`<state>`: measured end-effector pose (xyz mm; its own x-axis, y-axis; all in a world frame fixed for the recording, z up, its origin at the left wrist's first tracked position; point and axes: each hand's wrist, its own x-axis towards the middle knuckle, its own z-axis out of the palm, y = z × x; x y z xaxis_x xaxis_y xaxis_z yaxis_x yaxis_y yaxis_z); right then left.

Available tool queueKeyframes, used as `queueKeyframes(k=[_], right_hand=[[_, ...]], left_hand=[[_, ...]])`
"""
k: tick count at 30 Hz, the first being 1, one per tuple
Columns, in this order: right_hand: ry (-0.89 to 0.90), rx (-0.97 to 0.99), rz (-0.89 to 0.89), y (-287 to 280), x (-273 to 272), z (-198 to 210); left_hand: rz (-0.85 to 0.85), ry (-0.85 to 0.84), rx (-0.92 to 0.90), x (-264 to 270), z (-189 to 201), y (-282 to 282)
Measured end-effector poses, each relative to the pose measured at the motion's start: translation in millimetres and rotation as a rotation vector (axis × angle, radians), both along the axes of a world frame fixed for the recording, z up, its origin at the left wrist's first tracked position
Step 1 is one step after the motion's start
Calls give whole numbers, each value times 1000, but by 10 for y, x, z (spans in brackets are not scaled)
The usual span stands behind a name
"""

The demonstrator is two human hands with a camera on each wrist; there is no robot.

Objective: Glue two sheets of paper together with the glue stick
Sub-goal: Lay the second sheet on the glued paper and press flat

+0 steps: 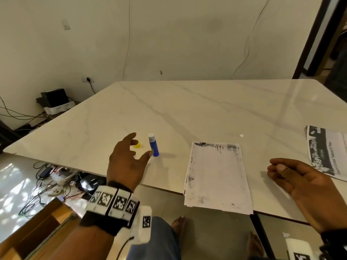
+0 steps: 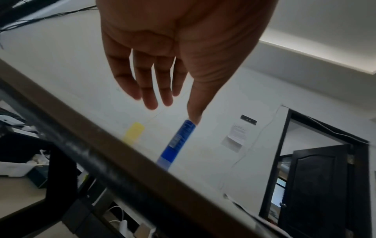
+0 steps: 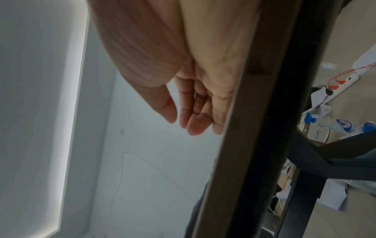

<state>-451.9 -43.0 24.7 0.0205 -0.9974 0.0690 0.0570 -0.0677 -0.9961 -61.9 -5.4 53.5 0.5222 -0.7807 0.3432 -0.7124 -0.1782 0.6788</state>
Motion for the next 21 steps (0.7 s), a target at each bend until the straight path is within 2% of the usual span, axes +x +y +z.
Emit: queueKeyframes(k=[2, 4, 7, 10, 13, 16, 18, 21], right_hand=[[13, 13, -11, 11, 16, 4], [43, 25, -33, 13, 18, -11], [143, 6, -73, 24, 45, -36], [305, -33, -55, 46, 71, 8], [495, -102, -66, 79, -60, 153], [701, -152, -233, 51, -351, 309], [888, -105, -299, -5, -570, 333], [1156, 89, -197, -17, -808, 287]], left_hand=[[-65, -43, -115, -215, -58, 124], [-195, -70, -152, -447, -119, 167], [-357, -54, -32, -650, -232, 126], [-374, -8, 114, -699, -318, 49], [-374, 2, 176, -707, -343, 21], [-384, 0, 210, -663, -350, 27], [-400, -19, 243, -647, -352, 52], [-415, -42, 268, -654, -338, 87]])
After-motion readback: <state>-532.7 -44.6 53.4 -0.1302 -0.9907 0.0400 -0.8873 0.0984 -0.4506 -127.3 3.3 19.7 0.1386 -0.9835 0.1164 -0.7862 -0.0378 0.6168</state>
